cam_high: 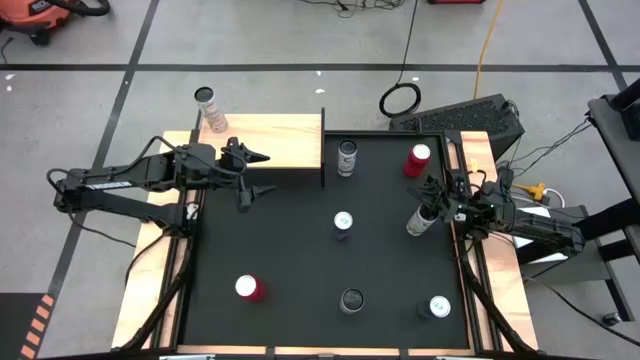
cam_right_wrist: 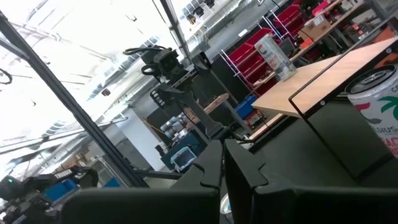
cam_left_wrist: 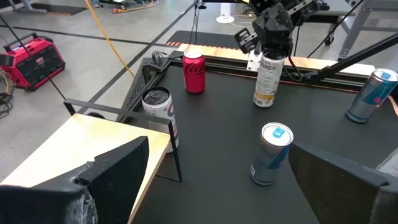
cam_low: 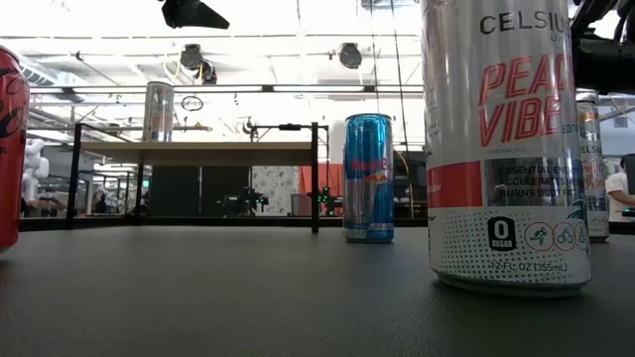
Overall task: Place canned beverage on shelf
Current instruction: Put the top blue soda can on the shelf
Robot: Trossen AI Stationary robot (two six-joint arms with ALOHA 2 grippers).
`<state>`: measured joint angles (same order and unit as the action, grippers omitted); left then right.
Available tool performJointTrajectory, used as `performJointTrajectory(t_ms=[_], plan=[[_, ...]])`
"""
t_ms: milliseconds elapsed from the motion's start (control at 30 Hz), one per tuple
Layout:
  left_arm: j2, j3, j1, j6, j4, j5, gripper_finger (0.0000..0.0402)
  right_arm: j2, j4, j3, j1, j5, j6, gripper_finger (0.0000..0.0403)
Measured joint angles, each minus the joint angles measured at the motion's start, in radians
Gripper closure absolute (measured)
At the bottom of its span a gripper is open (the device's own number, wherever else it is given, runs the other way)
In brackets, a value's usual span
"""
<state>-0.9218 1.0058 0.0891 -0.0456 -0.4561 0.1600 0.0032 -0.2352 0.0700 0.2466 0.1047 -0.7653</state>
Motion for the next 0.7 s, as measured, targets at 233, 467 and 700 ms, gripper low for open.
performJointTrajectory(t_ms=[233,467,700], plan=[[0.000,0.000,0.000,0.001,0.000,0.000,0.0010,0.000,0.000,0.000,0.000,0.004,-0.002,0.0403],[0.000,0.000,0.000,0.000,0.000,0.000,0.0010,0.000,0.000,0.000,0.000,-0.003,0.086,0.0391],[0.000,0.000,0.000,0.000,0.001,0.000,0.0010,0.000,0.000,0.000,0.000,-0.004,0.221,0.0311]])
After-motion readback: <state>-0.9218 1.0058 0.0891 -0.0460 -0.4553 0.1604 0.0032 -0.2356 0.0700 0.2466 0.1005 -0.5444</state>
